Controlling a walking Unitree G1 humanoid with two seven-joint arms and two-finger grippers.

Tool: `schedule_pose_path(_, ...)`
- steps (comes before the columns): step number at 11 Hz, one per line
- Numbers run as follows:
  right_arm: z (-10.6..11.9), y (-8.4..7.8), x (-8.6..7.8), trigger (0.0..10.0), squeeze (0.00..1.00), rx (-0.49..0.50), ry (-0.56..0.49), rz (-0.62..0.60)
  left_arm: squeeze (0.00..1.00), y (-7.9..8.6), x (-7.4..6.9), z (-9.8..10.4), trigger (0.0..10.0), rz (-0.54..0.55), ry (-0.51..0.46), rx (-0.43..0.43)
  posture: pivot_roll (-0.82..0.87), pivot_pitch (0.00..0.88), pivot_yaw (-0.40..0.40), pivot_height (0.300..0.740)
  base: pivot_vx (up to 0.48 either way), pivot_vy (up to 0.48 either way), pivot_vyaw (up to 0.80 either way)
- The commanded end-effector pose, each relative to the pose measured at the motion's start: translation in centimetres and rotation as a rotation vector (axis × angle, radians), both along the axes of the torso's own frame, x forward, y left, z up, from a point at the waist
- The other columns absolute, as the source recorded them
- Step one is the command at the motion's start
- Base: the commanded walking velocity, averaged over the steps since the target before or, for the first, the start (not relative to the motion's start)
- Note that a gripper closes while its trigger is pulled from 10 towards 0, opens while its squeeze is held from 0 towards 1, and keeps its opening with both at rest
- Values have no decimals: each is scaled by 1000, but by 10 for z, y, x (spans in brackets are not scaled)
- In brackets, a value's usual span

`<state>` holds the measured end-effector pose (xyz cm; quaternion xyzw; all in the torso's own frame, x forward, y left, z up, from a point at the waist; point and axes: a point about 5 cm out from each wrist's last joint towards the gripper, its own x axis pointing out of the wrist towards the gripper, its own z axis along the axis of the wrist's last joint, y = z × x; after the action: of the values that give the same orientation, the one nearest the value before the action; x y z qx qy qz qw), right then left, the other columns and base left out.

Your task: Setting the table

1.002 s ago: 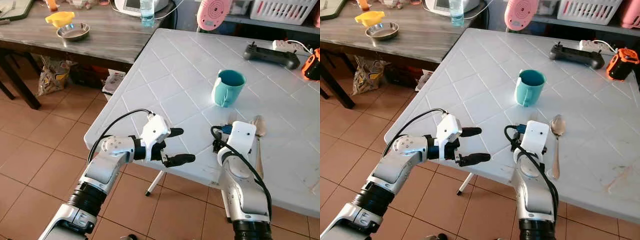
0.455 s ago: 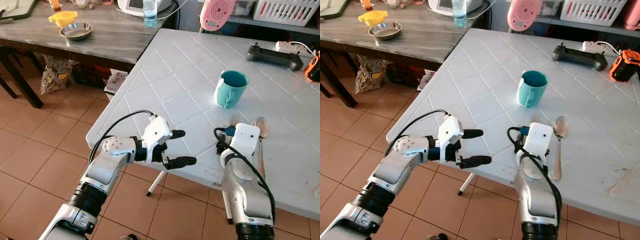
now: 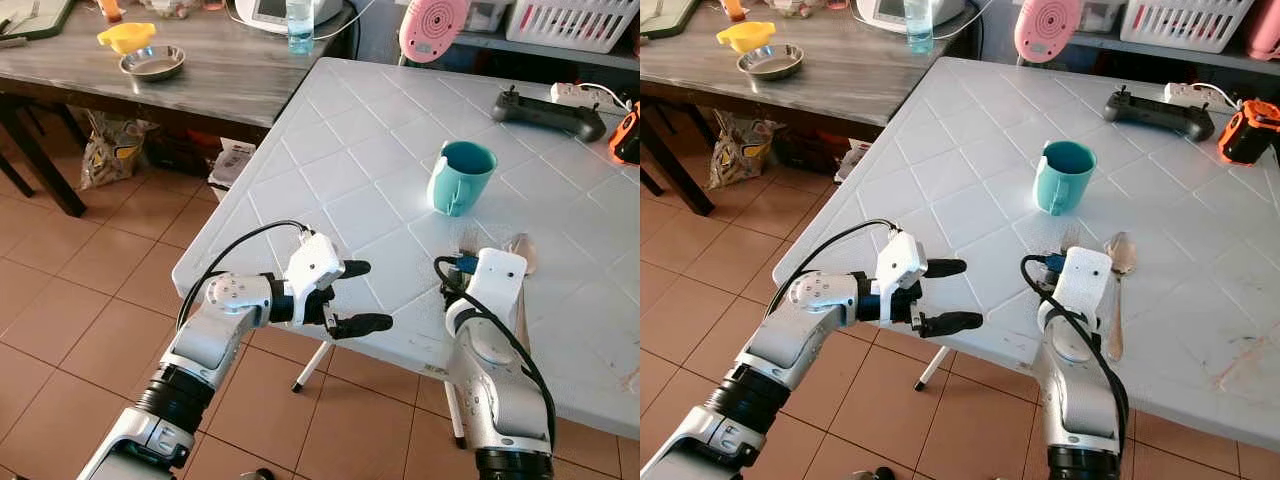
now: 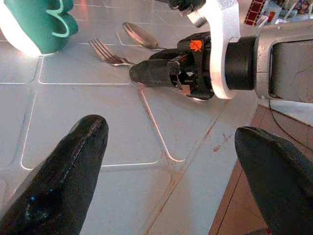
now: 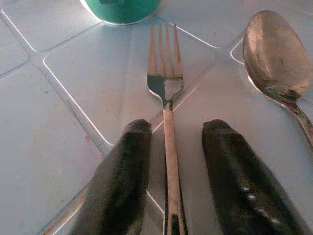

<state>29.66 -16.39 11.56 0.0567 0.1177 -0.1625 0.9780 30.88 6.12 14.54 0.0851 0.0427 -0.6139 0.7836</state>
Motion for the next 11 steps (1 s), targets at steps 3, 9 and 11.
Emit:
schedule_pose_path(3, -25, -3, -9, 0, 0, 43, 105, -11, 0, 0, -3, -2, 10000, -12, -6, 33, -5, 157, 36, 740, 0, 0, 0)
schedule_pose_path(9, -29, -2, -9, 0, 0, 94, 116, -10, 0, -3, -5, -3, 10000, -29, -1, 42, -4, 157, 41, 740, 0, 0, 0)
schedule_pose_path(11, -31, -1, -9, 0, 0, 111, 120, -14, 0, -3, -5, -4, 10000, -29, -2, 45, -6, 153, 42, 740, 0, 0, 0)
